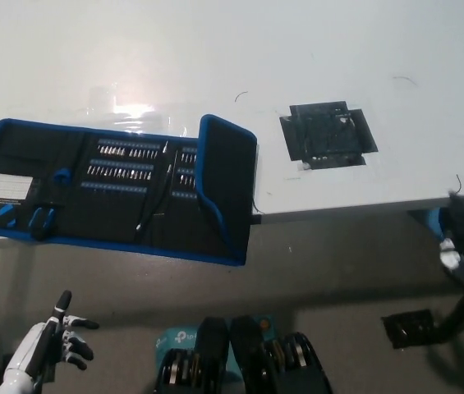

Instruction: The robot uses its right hand to lift an edge of the toolkit kept in middle of the desk and make one fold in it

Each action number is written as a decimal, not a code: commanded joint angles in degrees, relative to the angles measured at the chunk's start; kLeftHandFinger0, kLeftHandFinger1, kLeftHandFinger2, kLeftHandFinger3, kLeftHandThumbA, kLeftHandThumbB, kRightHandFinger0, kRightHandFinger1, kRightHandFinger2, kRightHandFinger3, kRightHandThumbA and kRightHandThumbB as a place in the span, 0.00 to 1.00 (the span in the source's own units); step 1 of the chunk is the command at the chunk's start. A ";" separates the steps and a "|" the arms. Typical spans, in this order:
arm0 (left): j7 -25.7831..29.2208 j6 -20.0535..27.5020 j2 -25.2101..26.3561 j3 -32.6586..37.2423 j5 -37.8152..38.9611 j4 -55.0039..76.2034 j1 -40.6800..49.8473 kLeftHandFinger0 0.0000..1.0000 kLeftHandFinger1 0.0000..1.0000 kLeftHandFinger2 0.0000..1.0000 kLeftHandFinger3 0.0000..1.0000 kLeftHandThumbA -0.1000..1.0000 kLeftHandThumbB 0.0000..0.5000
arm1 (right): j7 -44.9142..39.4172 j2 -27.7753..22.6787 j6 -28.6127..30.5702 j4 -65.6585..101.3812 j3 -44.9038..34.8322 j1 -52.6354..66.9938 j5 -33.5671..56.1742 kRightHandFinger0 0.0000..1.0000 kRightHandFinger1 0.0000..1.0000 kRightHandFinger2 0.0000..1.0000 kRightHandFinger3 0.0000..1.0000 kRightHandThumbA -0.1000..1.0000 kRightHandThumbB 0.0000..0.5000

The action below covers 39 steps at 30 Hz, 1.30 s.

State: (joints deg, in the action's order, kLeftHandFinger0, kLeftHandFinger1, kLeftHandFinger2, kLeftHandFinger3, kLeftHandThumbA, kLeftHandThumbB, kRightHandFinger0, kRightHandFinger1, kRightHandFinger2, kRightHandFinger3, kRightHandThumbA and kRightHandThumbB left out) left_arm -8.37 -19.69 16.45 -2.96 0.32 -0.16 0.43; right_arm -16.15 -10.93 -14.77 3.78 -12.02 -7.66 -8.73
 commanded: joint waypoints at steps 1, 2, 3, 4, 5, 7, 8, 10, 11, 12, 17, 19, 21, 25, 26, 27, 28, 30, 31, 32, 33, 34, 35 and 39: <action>0.88 1.06 0.28 -0.73 -0.37 0.60 -0.23 0.40 0.38 0.28 0.50 1.00 1.00 | 8.82 1.17 21.48 -10.63 -6.93 2.12 6.95 1.00 1.00 1.00 1.00 0.14 0.41; 0.94 1.06 0.20 -0.73 -0.40 0.73 -0.03 0.40 0.38 0.28 0.49 1.00 1.00 | 8.83 1.50 21.63 -11.31 -7.63 2.30 7.78 1.00 1.00 1.00 1.00 0.13 0.42; 1.01 1.20 0.06 -0.84 -0.31 0.81 0.12 0.39 0.37 0.29 0.49 1.00 1.00 | 9.39 1.78 22.32 -12.24 -8.24 2.58 7.85 0.96 1.00 1.00 1.00 0.16 0.44; 1.04 1.13 0.04 -0.88 -0.30 0.82 0.17 0.39 0.37 0.30 0.49 1.00 1.00 | 9.57 1.98 23.14 -13.74 -8.99 2.70 8.55 0.90 1.00 1.00 1.00 0.19 0.46; 0.99 1.39 -0.01 -0.90 -0.22 0.58 0.12 0.39 0.38 0.31 0.49 1.00 1.00 | 9.85 2.40 23.67 -15.24 -10.10 2.66 9.50 0.85 1.00 1.00 1.00 0.15 0.46; 0.95 1.50 -0.09 -1.00 -0.10 0.57 0.30 0.38 0.38 0.29 0.49 1.00 1.00 | 10.01 2.56 24.37 -16.12 -10.60 2.80 9.56 0.79 0.97 1.00 1.00 0.13 0.44; 0.88 1.52 -0.04 -0.94 -0.17 0.62 0.34 0.39 0.38 0.29 0.50 1.00 1.00 | 10.08 2.66 25.00 -17.01 -11.00 2.78 9.80 0.76 0.93 1.00 1.00 0.13 0.43; 0.85 1.45 -0.10 -0.95 -0.18 0.55 0.46 0.40 0.39 0.31 0.51 1.00 1.00 | 11.26 2.81 27.86 -20.00 -11.59 2.79 9.38 0.59 0.82 0.97 1.00 0.06 0.41; 0.83 1.18 -0.15 -0.96 -0.15 0.70 0.62 0.41 0.40 0.31 0.50 1.00 1.00 | 11.52 3.02 27.62 -20.33 -11.76 3.12 9.27 0.59 0.80 0.95 1.00 0.05 0.40; 0.84 1.61 -0.09 -0.87 -0.34 0.59 0.62 0.41 0.40 0.31 0.50 1.00 1.00 | 12.05 3.28 27.46 -20.27 -11.79 3.35 8.80 0.53 0.76 0.91 1.00 0.06 0.41; 0.53 1.72 0.53 -1.09 -0.29 0.59 0.59 0.37 0.37 0.30 0.50 1.00 1.00 | 13.87 4.26 27.16 -20.00 -11.11 3.65 6.74 0.43 0.60 0.75 0.98 0.10 0.48; 0.68 2.09 0.45 -1.14 -0.40 0.36 0.52 0.36 0.36 0.28 0.49 1.00 1.00 | 14.52 3.65 28.00 -20.36 -10.02 3.87 4.76 0.42 0.55 0.70 0.97 0.12 0.50; 0.53 2.10 0.43 -1.23 -0.20 0.66 0.64 0.37 0.37 0.29 0.50 1.00 1.00 | 15.43 3.09 28.88 -20.58 -9.01 4.07 3.01 0.39 0.50 0.67 0.97 0.14 0.53; 0.46 2.01 0.38 -1.22 -0.23 1.20 0.83 0.38 0.37 0.29 0.51 1.00 1.00 | 16.72 2.80 30.07 -19.57 -8.17 4.87 2.09 0.37 0.44 0.64 0.94 0.14 0.54; 0.50 1.85 0.37 -1.23 -0.28 1.22 0.74 0.38 0.38 0.29 0.51 1.00 1.00 | 17.04 2.79 30.35 -19.48 -8.00 4.84 2.11 0.37 0.44 0.64 0.94 0.14 0.54; 0.63 1.56 0.29 -1.29 -0.29 0.91 0.51 0.38 0.38 0.28 0.50 1.00 1.00 | 17.67 2.68 31.46 -20.11 -7.85 4.69 1.94 0.35 0.43 0.63 0.93 0.14 0.54; 0.45 1.66 0.36 -1.26 -0.21 0.97 0.57 0.39 0.39 0.29 0.50 1.00 1.00 | 18.14 2.44 32.42 -20.62 -7.59 4.63 1.60 0.35 0.43 0.62 0.92 0.14 0.53; 0.45 1.54 0.34 -1.15 -0.33 0.88 0.46 0.39 0.40 0.30 0.51 1.00 1.00 | 18.42 2.24 31.97 -20.11 -7.29 4.82 1.77 0.36 0.43 0.63 0.93 0.15 0.53; 0.56 1.66 0.24 -1.19 -0.33 0.84 0.50 0.39 0.40 0.30 0.51 1.00 1.00 | 18.55 2.03 31.97 -20.14 -7.04 4.65 1.85 0.36 0.43 0.63 0.93 0.15 0.53; 0.74 1.53 0.22 -1.17 -0.54 0.93 0.53 0.39 0.40 0.29 0.49 1.00 1.00 | 18.46 1.99 31.83 -19.98 -6.91 4.63 2.18 0.36 0.42 0.62 0.93 0.14 0.52; 0.67 1.62 0.22 -1.18 -0.47 0.98 0.62 0.38 0.39 0.30 0.50 1.00 1.00 | 18.70 1.87 31.72 -20.07 -6.71 4.52 2.24 0.36 0.43 0.62 0.93 0.14 0.53; 0.68 1.89 0.23 -1.12 -0.56 0.91 0.67 0.38 0.39 0.31 0.50 1.00 1.00 | 19.10 1.65 31.53 -20.04 -6.46 4.51 1.81 0.37 0.44 0.62 0.93 0.14 0.53; 0.69 1.73 0.13 -1.26 -0.34 0.81 0.64 0.38 0.39 0.32 0.51 1.00 1.00 | 19.10 1.54 31.25 -19.95 -6.27 4.58 1.89 0.40 0.47 0.64 0.94 0.15 0.52; 0.89 1.70 -0.07 -1.40 -0.30 0.73 0.52 0.37 0.38 0.29 0.49 1.00 1.00 | 19.21 1.05 30.16 -19.28 -5.46 4.65 1.93 0.39 0.48 0.67 0.97 0.17 0.50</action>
State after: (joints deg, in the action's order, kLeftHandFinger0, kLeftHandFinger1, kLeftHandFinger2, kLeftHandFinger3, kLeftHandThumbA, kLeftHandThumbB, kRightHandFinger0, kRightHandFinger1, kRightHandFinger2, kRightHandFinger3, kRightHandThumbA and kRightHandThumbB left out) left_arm -8.34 -19.47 15.71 -3.51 0.32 -0.20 1.05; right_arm 1.13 -8.32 12.95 -16.96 -18.29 -2.87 -6.27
